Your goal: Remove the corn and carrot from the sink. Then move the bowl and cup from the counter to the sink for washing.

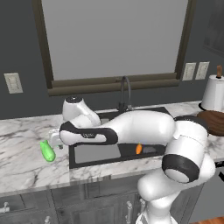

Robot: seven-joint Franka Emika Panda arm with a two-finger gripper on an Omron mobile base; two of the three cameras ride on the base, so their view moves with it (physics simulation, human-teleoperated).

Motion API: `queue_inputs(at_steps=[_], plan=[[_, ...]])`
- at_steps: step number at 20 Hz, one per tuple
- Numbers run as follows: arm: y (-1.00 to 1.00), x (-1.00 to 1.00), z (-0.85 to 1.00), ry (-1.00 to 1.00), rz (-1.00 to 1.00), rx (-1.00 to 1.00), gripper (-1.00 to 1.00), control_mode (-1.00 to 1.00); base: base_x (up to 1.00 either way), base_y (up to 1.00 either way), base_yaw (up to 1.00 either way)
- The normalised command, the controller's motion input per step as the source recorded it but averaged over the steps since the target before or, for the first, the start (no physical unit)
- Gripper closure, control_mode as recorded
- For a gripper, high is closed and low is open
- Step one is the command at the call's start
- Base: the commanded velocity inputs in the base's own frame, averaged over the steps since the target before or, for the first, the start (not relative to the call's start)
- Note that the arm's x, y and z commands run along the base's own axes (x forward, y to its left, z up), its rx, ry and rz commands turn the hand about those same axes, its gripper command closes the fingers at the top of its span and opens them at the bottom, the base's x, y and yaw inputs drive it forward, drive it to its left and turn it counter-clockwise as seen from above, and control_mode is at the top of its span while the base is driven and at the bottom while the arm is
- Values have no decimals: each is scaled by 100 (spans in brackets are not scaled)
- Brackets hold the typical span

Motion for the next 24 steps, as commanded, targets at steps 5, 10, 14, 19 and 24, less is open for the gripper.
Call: queue_inputs(at_steps=[5, 10, 14, 19, 24], plan=[[-61, -24, 20, 0, -2, 0, -100, -100, 0, 0, 0], [-59, -20, 16, 0, -2, 0, -100, -100, 0, 0, 0], [-56, -12, 11, 0, -1, 0, -100, -100, 0, 0, 0], [-53, -6, 8, 0, 0, 0, -100, -100, 0, 0, 0], [-54, -5, 9, 0, -1, 0, -100, -100, 0, 0, 0]])
